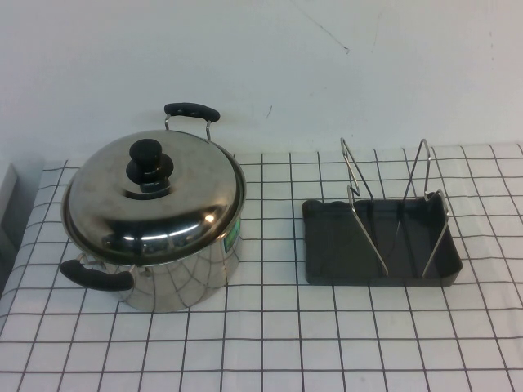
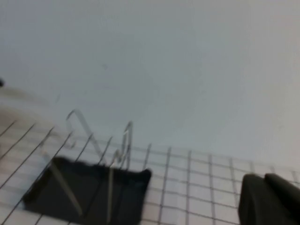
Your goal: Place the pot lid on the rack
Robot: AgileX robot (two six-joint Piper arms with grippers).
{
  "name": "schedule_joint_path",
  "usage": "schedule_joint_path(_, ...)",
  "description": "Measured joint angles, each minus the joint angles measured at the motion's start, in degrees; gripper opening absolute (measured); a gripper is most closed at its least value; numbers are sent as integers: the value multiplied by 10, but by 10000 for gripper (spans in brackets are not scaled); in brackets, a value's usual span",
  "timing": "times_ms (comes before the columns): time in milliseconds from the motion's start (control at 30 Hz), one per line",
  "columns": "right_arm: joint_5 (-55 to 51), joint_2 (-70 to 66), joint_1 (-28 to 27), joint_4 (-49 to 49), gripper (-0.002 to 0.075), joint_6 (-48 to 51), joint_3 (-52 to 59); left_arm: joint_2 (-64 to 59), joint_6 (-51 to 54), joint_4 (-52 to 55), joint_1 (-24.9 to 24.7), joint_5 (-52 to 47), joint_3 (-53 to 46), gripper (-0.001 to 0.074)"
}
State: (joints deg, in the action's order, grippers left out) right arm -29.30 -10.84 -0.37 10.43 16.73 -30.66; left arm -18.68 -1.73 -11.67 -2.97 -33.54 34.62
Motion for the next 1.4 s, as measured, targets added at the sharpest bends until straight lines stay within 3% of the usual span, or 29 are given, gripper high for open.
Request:
schedule_joint_path(267,-65,-33,0,283,-3,362,47,-168,311,-262,0,-20,77,-3)
schedule_joint_path(400,-73,-33,0,339,-3,464,87,-270,522,-430,0,27,82,-3)
schedule_joint_path(533,-71,-33,0,353,-3,503,117,-365,746,-632,0,90,82,-1)
schedule_joint_path(633,-65,-33,0,358,-3,511,122,-431,916,-775,0,117,82,68)
schedule_joint_path(700,-63,-33,0,362,-3,512,122,-463,1000,-824,0,128,82,193)
schedule_joint_path(800,-63,-33,0,363,-3,512,122,-497,1053,-849,0,133,82,425)
schedule_joint_path(900,-63,-33,0,366,-3,512,122,-524,1100,-856,0,123,82,547)
schedule_joint_path(1067,-63,-33,0,366,-3,512,122,-565,1126,-858,0,103,84,592)
schedule_joint_path(1400,-63,-33,0,366,-3,513,122,-628,1109,-860,0,103,146,598)
